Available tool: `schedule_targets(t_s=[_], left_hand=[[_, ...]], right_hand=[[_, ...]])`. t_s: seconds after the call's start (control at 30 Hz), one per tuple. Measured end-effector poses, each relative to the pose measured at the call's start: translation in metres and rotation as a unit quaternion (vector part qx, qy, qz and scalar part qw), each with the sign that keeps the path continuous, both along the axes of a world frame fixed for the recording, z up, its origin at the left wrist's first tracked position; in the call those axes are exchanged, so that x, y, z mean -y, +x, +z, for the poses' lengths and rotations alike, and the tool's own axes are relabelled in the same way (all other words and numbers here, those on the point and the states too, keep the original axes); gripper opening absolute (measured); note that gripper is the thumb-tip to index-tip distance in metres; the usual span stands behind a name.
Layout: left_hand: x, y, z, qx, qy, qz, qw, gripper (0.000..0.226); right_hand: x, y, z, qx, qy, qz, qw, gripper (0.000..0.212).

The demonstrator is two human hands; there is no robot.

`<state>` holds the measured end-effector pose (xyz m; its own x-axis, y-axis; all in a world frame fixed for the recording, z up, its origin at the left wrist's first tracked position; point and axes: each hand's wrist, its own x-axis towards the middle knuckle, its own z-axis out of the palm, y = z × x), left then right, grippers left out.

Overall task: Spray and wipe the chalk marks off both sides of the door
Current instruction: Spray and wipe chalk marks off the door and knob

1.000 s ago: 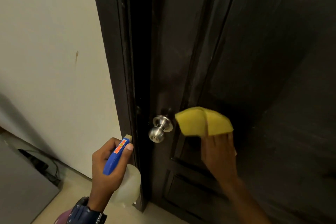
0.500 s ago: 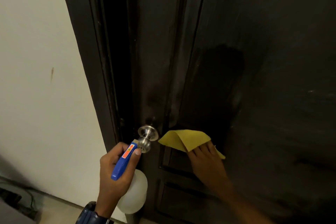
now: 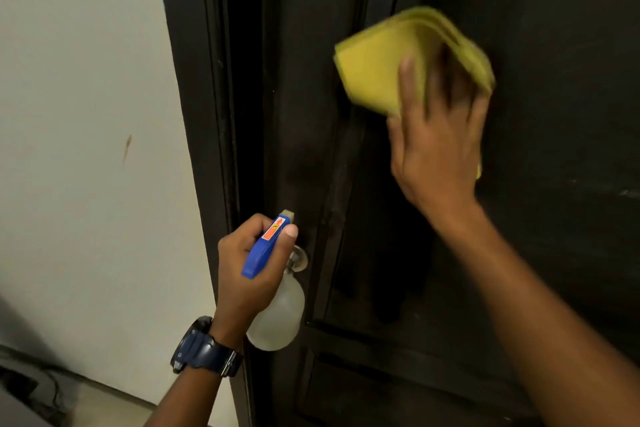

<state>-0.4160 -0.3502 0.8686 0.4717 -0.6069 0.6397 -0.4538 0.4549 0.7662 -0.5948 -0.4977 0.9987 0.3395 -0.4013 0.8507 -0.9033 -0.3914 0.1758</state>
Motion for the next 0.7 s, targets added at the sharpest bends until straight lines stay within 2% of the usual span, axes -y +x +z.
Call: schedule_targets(t_s=[0.13,0.2,0.27,0.4,0.47,0.53,0.6,0.7], left_hand=[[0.007,0.003,0.023,0.013,-0.028,-0.001,1.0,0.039],[0.011,0.004,0.039,0.026,-0.04,0.002,0.999,0.042],[0.016,0.005,0.056,0.037,-0.048,0.01,0.998,0.044],[0.032,0.003,0.106,0.037,-0.06,0.016,0.997,0.051],[0.043,0.0,0.136,0.026,-0.072,0.021,0.997,0.057],[0.053,-0.001,0.162,0.009,-0.086,0.017,0.996,0.058],[0.06,-0.003,0.179,0.006,-0.096,0.01,0.995,0.058],[0.062,-0.004,0.193,0.005,-0.105,0.006,0.994,0.057]], right_hand=[[-0.032,-0.024,-0.134,-0.088,0.132,-0.001,0.987,0.07],[-0.042,-0.032,-0.154,-0.096,0.199,-0.007,0.975,0.076],[-0.033,-0.029,-0.125,-0.037,0.197,-0.014,0.98,0.077],[-0.003,-0.027,0.02,0.105,0.037,-0.019,0.994,0.07],[0.006,-0.035,0.077,0.13,-0.011,-0.01,0.991,0.066],[0.009,-0.037,0.089,0.129,-0.029,-0.003,0.991,0.061],[0.005,-0.036,0.052,0.119,-0.009,-0.004,0.993,0.058],[-0.016,-0.034,-0.064,0.08,0.075,-0.003,0.994,0.06]])
